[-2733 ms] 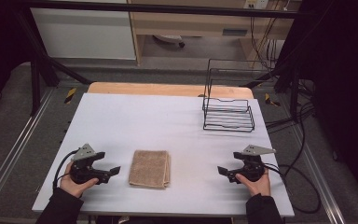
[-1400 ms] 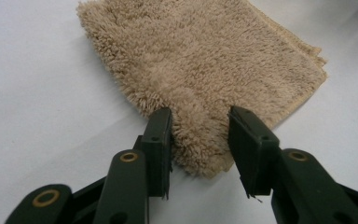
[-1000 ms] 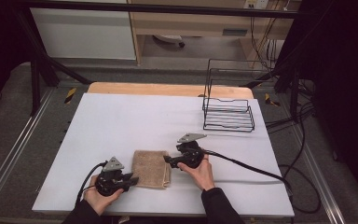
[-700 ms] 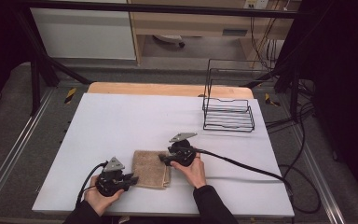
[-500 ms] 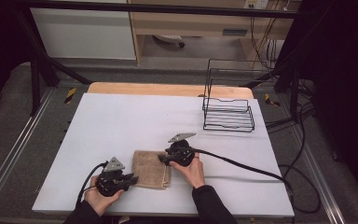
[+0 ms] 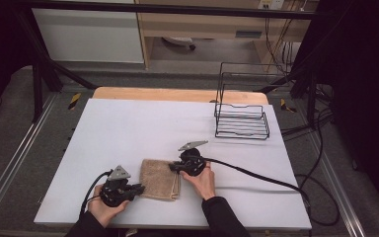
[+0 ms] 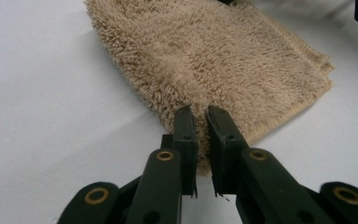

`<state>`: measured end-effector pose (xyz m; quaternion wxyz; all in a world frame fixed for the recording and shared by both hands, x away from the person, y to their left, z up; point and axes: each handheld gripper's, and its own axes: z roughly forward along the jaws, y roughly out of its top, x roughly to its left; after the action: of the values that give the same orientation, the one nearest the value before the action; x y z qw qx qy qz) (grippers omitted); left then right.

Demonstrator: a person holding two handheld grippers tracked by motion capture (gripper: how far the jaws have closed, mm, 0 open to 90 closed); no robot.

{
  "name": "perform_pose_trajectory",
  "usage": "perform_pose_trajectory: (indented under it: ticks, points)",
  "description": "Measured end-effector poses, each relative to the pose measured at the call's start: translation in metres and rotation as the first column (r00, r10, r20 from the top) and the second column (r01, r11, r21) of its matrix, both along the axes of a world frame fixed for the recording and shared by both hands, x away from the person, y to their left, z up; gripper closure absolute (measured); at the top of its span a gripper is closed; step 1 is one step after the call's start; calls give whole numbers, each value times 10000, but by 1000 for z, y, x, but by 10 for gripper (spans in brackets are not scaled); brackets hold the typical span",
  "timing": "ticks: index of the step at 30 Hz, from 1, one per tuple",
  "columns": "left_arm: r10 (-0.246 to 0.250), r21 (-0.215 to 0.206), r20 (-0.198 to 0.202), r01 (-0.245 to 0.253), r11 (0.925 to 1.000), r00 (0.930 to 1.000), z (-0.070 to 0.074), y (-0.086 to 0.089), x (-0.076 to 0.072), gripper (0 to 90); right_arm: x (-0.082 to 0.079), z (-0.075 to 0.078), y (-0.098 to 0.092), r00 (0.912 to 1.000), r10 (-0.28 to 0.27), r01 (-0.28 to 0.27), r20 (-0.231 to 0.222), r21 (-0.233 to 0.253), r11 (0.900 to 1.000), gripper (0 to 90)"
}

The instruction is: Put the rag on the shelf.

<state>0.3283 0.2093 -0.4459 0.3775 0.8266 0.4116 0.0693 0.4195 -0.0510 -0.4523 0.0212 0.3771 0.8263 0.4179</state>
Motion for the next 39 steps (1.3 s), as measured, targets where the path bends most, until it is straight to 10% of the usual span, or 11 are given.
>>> perform_pose_trajectory:
  ticks: [16,31,39]
  points:
    - [-530,-1046,-172,509,9932,9984,8,-17,-1,850,-22,45,-28,9989,-433,440,179,-410,9982,850]
    - [-655,-359,136,659,9972,9978,0,-42,-2,818,-25,16,-49,9954,-938,949,180,-785,9924,836]
    - [-601,-437,312,614,9972,9977,4,-37,0,614,-21,8,-49,9943,-723,778,781,-698,9945,677]
